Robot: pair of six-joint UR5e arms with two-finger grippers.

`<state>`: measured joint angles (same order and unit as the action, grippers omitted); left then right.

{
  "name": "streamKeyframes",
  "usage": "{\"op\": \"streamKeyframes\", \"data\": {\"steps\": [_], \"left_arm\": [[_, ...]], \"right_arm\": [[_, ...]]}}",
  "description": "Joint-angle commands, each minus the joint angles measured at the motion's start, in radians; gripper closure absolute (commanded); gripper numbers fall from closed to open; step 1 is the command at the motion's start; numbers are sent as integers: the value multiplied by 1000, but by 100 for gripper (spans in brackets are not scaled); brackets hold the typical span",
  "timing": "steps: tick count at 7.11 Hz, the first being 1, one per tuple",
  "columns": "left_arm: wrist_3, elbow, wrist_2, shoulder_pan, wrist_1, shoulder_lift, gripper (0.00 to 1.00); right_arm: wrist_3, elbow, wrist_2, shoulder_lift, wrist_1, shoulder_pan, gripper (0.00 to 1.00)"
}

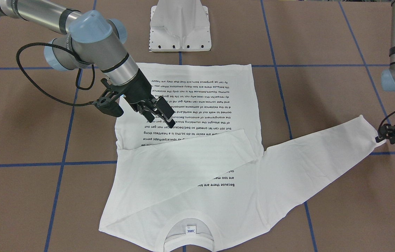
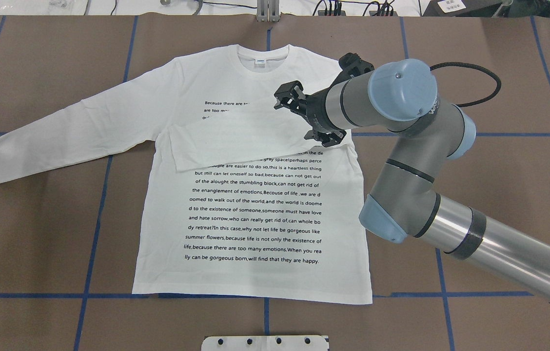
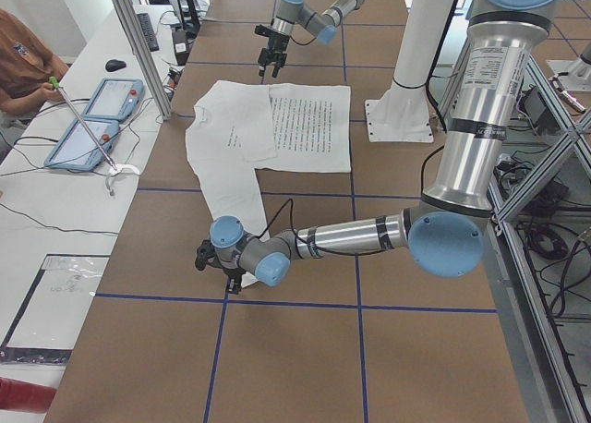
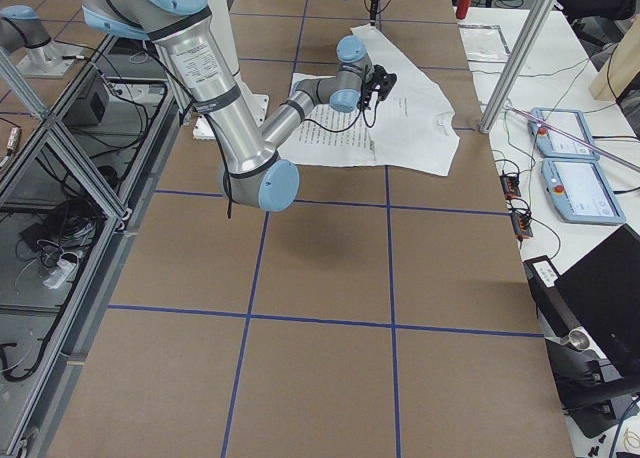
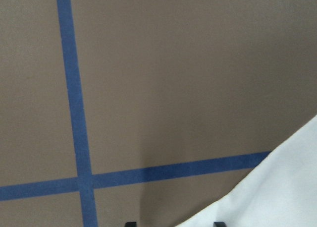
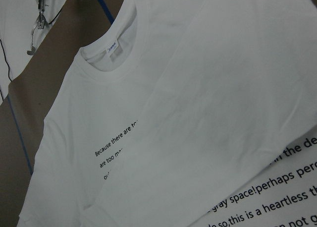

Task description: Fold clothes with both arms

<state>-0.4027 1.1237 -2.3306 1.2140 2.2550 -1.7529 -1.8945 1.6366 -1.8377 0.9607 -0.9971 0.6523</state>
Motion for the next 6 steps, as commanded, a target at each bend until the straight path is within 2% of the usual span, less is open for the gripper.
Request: {"op": "streamKeyframes", "data": {"steps": [1, 5, 6], "left_arm": [[37, -5, -24, -1, 2, 19, 39], [53, -4, -29, -1, 0, 18, 39], [56, -5, -27, -2, 0, 18, 42]], "right_arm": [[0, -1, 0, 1, 0, 0, 0], [-5, 22, 0, 3, -15, 1, 0], [-6, 31, 0, 3, -17, 3, 0]]}}
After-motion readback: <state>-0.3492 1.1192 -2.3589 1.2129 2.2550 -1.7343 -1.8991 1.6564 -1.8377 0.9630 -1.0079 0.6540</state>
